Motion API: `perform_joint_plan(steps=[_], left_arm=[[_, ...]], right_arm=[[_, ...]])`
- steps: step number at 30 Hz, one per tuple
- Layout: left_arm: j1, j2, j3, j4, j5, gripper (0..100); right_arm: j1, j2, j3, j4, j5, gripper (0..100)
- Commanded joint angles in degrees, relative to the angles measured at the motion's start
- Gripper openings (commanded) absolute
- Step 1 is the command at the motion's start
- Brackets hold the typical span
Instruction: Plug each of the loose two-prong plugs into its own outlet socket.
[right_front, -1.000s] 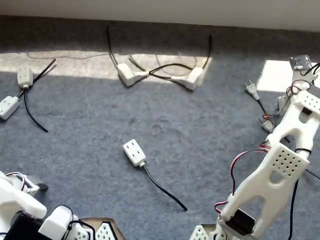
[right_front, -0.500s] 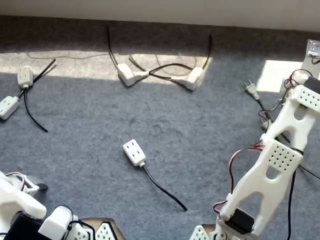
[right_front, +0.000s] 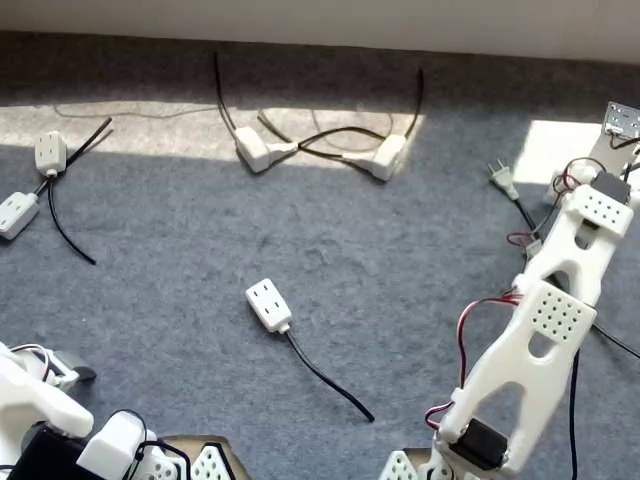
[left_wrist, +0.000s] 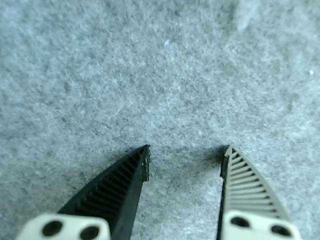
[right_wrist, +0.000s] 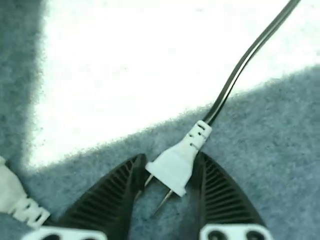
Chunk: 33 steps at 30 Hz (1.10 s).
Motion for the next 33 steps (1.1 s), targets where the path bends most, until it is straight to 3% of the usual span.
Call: perform_joint_plan(steps=[1, 14, 23, 33], left_arm=[[-0.1, -0.4, -0.5, -2.5, 0.4, 22], [-0.1, -0.4, -0.5, -2.5, 0.4, 22], [-0.1, -0.3, -0.5, -2.5, 0.4, 22], [-0.5, -0.1, -0.5, -2.9, 0.4, 23]], right_arm=[[-0.3, 0.0, 0.3, 0.5, -0.5, 0.8], [-4.2, -19.1, 0.1, 18.3, -0.4, 1.2], [-14.5, -34.0, 0.1, 37.1, -0.6, 1.2], [-27.6, -49.5, 1.8, 37.6, -3.4, 1.1]])
